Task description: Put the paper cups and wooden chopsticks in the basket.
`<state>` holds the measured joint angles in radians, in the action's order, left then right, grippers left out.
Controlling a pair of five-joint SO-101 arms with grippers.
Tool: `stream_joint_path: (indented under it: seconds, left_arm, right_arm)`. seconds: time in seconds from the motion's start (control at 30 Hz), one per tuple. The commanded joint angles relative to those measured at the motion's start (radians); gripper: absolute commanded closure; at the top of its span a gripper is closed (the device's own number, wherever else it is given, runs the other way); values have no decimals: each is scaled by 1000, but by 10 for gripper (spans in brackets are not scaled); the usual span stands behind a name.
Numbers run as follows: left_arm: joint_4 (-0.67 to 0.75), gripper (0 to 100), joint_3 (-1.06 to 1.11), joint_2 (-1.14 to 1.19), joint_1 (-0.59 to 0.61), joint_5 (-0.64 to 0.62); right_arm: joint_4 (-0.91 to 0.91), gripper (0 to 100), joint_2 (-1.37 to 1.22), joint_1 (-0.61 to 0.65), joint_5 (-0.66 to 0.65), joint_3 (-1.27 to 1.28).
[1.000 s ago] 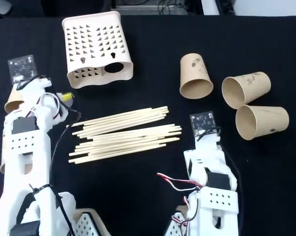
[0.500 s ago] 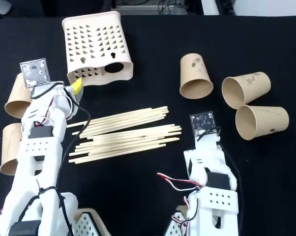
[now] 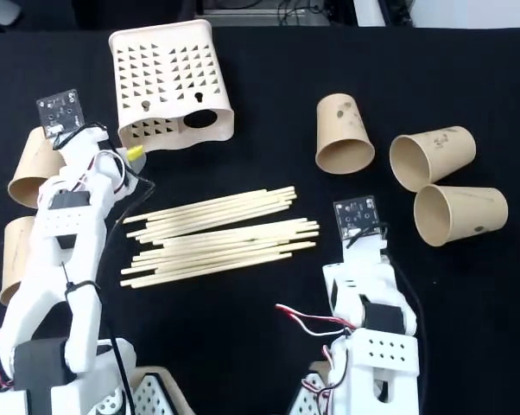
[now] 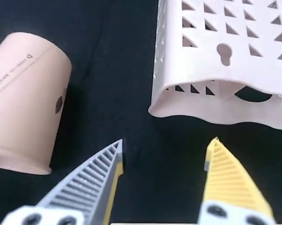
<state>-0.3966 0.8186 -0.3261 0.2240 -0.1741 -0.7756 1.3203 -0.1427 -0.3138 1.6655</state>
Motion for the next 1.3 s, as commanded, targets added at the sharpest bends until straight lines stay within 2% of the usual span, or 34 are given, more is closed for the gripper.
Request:
stream_joint_path:
  seconds: [0.0, 0.5, 0.63, 0.8, 0.97, 1.03, 1.13, 1.27]
  left_arm:
    - [-5, 720, -47, 2, 4, -9]
    - [-5, 722, -7, 2, 8, -8]
    - [-3, 722, -4, 5, 5, 41]
    - [9, 723, -13, 11, 4, 40]
    - [203, 800, 53, 14, -5, 43]
    - [281, 799, 111, 14, -27, 48]
    - [334, 784, 171, 11, -54, 48]
    - [333, 784, 197, 3, -50, 43]
  right_arm:
    - [20, 962, 10, -9, -8, -4]
    - [20, 962, 10, -9, -8, -4]
    - [20, 962, 10, -9, -8, -4]
    - [20, 962, 10, -9, -8, -4]
    - [20, 962, 10, -9, -8, -4]
    - [20, 962, 10, -9, -8, -4]
    - [20, 962, 10, -9, -8, -4]
    - [20, 962, 10, -9, -8, -4]
